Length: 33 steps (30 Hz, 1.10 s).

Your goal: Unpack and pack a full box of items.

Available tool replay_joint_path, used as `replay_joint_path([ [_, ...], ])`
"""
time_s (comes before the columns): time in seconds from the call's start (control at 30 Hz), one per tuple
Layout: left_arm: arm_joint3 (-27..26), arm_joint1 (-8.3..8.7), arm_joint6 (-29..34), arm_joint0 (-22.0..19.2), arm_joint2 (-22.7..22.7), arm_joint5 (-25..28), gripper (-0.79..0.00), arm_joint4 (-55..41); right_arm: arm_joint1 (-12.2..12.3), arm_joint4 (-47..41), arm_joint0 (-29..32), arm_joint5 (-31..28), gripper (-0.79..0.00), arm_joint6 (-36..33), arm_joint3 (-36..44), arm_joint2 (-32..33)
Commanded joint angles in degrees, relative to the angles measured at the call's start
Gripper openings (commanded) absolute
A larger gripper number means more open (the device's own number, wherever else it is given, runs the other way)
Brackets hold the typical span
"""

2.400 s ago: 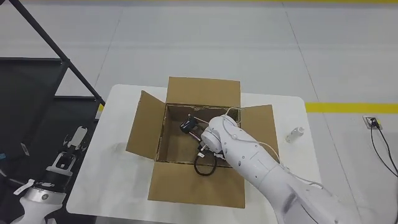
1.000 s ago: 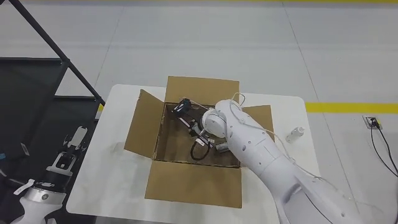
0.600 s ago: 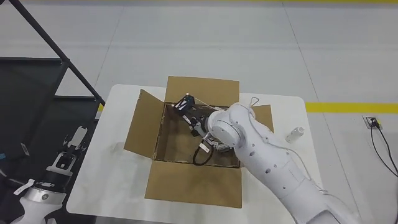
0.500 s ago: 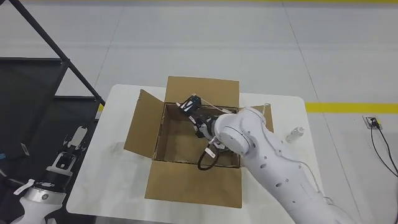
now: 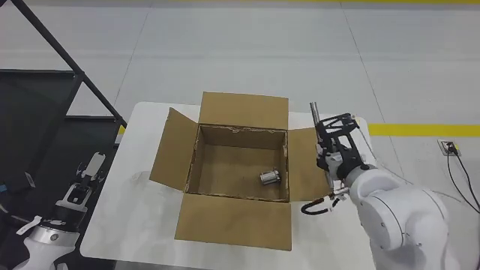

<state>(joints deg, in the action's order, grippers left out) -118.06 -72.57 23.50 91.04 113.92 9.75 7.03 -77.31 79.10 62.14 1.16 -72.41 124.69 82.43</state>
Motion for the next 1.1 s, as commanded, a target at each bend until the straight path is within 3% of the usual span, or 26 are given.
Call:
replay_joint_path([
  [0.0, 0.0, 0.00, 0.0, 0.0, 0.0, 0.0, 0.000, 0.0, 0.3, -0.2, 3.9, -0.2, -0.785, -0.9, 2.3, 3.3],
  [0.2, 0.0, 0.00, 0.0, 0.0, 0.0, 0.0, 0.000, 0.0, 0.9, -4.7, 11.9, -3.0, -0.785, -1.1, 2.2, 10.7],
  [0.4, 0.0, 0.00, 0.0, 0.0, 0.0, 0.0, 0.000, 0.0, 1.5, -9.6, 13.3, -6.2, -0.785, -1.0, -7.6, 14.2],
  [0.73, 0.0, 0.00, 0.0, 0.0, 0.0, 0.0, 0.000, 0.0, 2.7, -13.0, 8.9, -13.2, -0.785, 0.7, -22.8, 15.0],
  [1.07, 0.0, 0.00, 0.0, 0.0, 0.0, 0.0, 0.000, 0.0, 2.9, -6.3, 1.6, -10.7, -0.785, 4.3, -34.7, 8.6],
])
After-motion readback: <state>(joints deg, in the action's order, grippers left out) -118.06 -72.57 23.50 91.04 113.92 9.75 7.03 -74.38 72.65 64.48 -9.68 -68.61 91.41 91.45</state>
